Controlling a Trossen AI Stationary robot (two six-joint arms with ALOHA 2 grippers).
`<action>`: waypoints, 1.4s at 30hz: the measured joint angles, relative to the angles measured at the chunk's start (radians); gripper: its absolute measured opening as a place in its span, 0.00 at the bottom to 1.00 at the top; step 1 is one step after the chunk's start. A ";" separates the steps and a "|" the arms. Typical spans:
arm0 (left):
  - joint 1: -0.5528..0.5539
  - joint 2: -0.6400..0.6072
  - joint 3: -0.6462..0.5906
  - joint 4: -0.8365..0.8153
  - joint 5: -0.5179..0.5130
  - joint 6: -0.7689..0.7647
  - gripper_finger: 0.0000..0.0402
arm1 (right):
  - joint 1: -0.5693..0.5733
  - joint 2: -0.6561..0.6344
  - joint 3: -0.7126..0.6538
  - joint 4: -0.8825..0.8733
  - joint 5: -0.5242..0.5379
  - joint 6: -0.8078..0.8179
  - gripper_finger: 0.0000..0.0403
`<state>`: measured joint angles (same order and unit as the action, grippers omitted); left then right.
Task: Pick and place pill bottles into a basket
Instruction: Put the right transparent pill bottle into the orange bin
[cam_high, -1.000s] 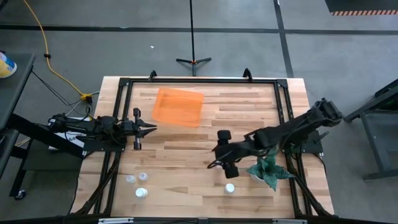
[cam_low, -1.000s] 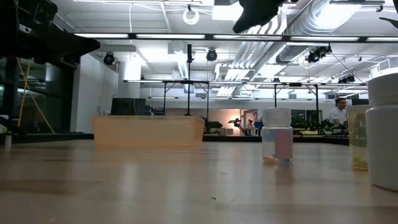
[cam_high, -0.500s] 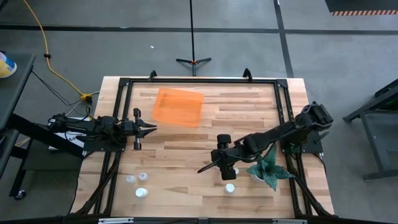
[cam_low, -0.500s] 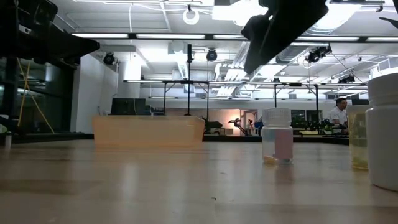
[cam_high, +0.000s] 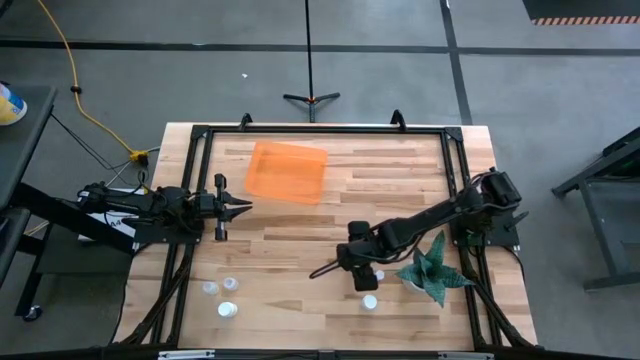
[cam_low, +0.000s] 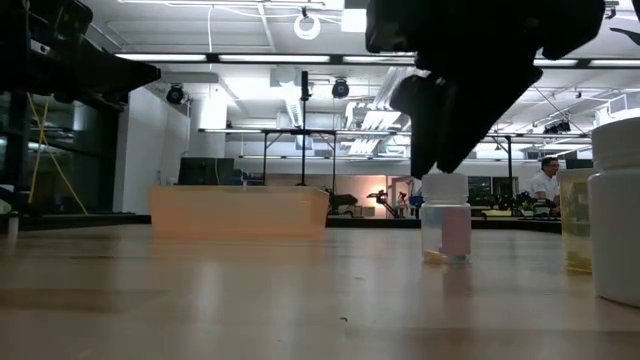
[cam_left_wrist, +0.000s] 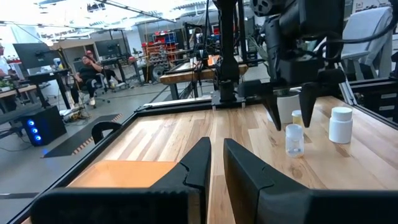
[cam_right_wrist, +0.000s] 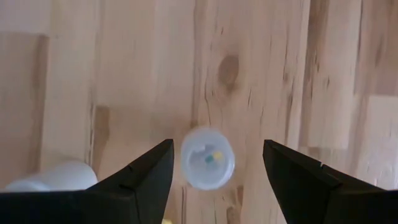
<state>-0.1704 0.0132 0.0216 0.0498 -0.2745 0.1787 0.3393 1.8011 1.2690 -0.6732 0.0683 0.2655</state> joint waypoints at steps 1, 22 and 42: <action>0.000 0.000 0.000 0.000 0.000 0.000 0.20 | 0.000 0.000 0.000 -0.007 0.000 0.003 0.59; 0.000 0.000 0.000 0.000 0.000 -0.001 0.20 | 0.001 0.000 -0.085 0.105 -0.028 0.025 0.59; 0.000 0.000 0.000 0.000 0.000 -0.001 0.20 | 0.001 0.000 -0.088 0.117 -0.019 0.048 0.51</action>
<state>-0.1707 0.0135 0.0216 0.0494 -0.2745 0.1780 0.3401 1.8011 1.1812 -0.5560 0.0494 0.3138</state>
